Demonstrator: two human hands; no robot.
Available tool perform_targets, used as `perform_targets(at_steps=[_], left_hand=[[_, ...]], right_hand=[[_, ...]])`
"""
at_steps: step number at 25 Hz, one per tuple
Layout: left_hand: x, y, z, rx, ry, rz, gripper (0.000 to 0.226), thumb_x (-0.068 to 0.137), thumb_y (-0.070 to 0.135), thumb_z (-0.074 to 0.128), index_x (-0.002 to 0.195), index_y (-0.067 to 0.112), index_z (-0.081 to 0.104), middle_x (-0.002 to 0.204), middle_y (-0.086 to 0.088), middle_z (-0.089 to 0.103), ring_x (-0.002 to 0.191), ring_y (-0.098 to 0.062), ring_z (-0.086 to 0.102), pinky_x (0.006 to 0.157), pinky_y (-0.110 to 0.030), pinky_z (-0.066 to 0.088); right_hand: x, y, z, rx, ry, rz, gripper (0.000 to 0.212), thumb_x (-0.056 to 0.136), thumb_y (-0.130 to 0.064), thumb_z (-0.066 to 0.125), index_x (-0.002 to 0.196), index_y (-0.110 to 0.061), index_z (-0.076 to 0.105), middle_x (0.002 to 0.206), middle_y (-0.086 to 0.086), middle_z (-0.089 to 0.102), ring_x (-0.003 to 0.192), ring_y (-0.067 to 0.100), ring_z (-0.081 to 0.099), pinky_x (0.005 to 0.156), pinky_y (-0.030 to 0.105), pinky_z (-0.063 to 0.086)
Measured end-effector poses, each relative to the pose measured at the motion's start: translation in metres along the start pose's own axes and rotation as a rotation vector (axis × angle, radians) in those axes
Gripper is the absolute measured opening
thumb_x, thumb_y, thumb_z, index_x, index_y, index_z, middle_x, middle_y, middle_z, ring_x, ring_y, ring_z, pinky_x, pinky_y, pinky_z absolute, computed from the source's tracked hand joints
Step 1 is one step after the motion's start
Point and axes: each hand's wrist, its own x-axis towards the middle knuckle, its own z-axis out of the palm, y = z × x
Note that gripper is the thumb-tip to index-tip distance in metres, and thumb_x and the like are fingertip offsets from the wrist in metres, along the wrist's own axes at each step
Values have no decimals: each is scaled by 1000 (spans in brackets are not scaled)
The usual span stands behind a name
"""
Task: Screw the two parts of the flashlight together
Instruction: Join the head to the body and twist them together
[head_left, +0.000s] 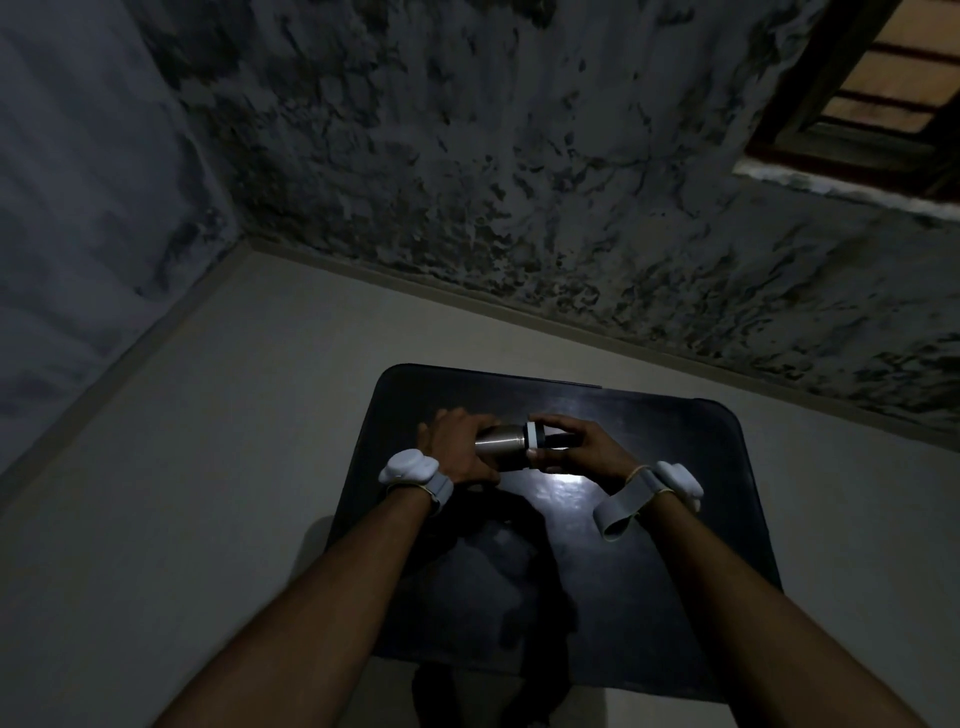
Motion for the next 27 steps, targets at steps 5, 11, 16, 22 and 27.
perform_targets(at_steps=[5, 11, 16, 22, 27], left_hand=[[-2, 0, -4, 9, 11, 17, 74, 53, 44, 81, 123, 40, 59, 119, -3, 61, 116, -32, 53, 97, -51, 39], [-4, -1, -9, 5, -1, 34, 76, 53, 44, 81, 126, 40, 59, 121, -3, 62, 116, -33, 54, 98, -50, 41], [-8, 2, -6, -12, 19, 49, 73, 52, 45, 80, 122, 40, 60, 116, -3, 62, 113, -31, 55, 95, -49, 45], [-15, 6, -2, -1, 38, 106, 71, 52, 42, 79, 121, 44, 59, 111, -2, 60, 106, -29, 54, 91, -48, 48], [-19, 7, 1, -40, 54, 133, 72, 49, 43, 77, 119, 46, 58, 108, -1, 62, 103, -29, 57, 90, -49, 49]], right_hand=[[-1, -3, -1, -104, 1, -36, 56, 77, 1, 81, 127, -18, 64, 107, 2, 72, 93, 4, 71, 76, 21, 59], [-5, 4, 2, -160, 33, -125, 58, 67, -8, 90, 116, -31, 70, 112, -2, 75, 104, 16, 71, 86, 32, 59], [-17, -16, 12, -231, 124, 37, 38, 79, -53, 75, 109, -30, 74, 80, 11, 79, 64, 32, 75, 70, 41, 64], [-21, -41, 16, -562, 21, 311, 75, 86, -79, 32, 89, -13, 68, 81, 18, 78, 71, 35, 76, 58, 31, 58], [-15, -34, 14, -331, 115, 490, 121, 64, -100, 17, 113, -2, 68, 104, 22, 75, 88, 31, 73, 82, 38, 57]])
